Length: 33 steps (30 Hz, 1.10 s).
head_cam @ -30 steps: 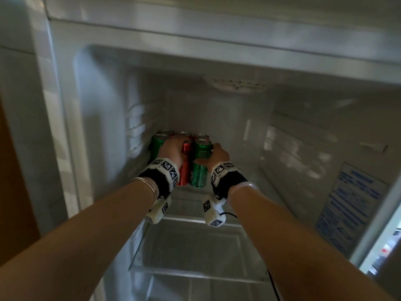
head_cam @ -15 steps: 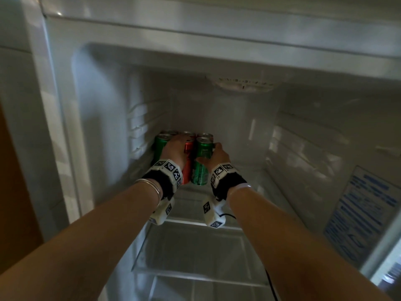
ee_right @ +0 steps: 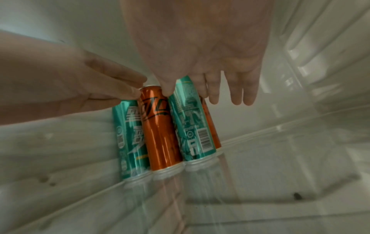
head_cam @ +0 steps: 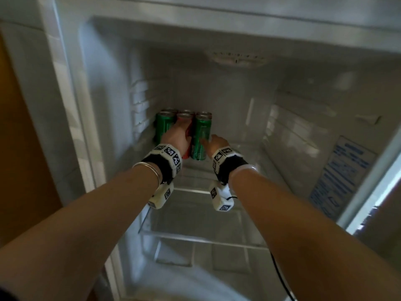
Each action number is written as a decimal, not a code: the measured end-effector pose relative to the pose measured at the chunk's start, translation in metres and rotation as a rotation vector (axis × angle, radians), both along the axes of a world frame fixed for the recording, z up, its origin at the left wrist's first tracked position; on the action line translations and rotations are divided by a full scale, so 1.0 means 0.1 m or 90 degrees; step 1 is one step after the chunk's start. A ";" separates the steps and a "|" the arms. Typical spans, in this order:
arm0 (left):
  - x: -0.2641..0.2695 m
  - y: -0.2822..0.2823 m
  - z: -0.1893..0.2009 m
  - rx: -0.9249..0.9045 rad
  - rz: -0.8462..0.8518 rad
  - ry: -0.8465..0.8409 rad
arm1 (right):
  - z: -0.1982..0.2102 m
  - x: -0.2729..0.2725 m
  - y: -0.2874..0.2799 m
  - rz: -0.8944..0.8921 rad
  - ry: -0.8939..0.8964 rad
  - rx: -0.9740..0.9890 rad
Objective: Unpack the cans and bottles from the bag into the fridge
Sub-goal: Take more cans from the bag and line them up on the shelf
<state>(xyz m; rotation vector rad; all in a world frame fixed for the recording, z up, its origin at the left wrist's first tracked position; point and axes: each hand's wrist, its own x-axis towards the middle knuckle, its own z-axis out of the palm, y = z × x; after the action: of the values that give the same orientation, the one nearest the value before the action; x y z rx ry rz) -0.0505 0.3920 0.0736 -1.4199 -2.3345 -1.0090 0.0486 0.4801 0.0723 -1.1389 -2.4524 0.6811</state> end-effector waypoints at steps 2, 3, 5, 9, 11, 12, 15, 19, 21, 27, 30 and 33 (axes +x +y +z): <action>0.09 -0.07 -0.05 -0.025 -0.004 -0.017 | -0.01 0.06 -0.07 0.006 -0.038 -0.001; 0.14 -0.12 -0.07 -0.037 -0.010 -0.031 | -0.03 0.09 -0.09 0.008 -0.051 -0.005; 0.23 -0.21 -0.13 -0.066 -0.013 -0.044 | -0.08 0.15 -0.13 0.011 -0.075 0.004; 0.41 -0.45 -0.24 -0.136 -0.004 -0.059 | -0.14 0.35 -0.42 -0.006 -0.117 0.040; 0.50 -0.57 -0.29 -0.152 -0.002 -0.054 | -0.16 0.45 -0.60 -0.032 -0.135 0.038; 0.56 -0.65 -0.30 -0.157 0.004 -0.062 | -0.16 0.49 -0.68 -0.041 -0.148 0.044; 0.71 -0.90 -0.38 -0.152 0.018 -0.069 | -0.24 0.63 -0.91 -0.063 -0.207 0.072; 0.90 -1.27 -0.50 -0.189 -0.013 -0.088 | -0.40 0.83 -1.32 -0.070 -0.244 0.087; 0.96 -1.48 -0.58 -0.224 -0.025 -0.063 | -0.51 0.94 -1.55 -0.077 -0.249 0.108; 1.23 -2.03 -0.98 -0.320 -0.097 -0.008 | -0.89 1.34 -2.28 -0.102 -0.297 0.062; 1.45 -2.32 -1.15 -0.353 -0.121 -0.022 | -1.06 1.58 -2.57 -0.119 -0.293 0.044; 1.66 -2.58 -1.35 -0.358 -0.127 -0.038 | -1.27 1.83 -2.79 -0.135 -0.311 0.012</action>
<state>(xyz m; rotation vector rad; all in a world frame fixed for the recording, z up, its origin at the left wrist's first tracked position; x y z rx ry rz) 0.1154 0.1336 -0.0612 -1.8663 -2.6935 -0.4445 0.2321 0.2007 -0.0544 -1.6918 -2.6495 0.3437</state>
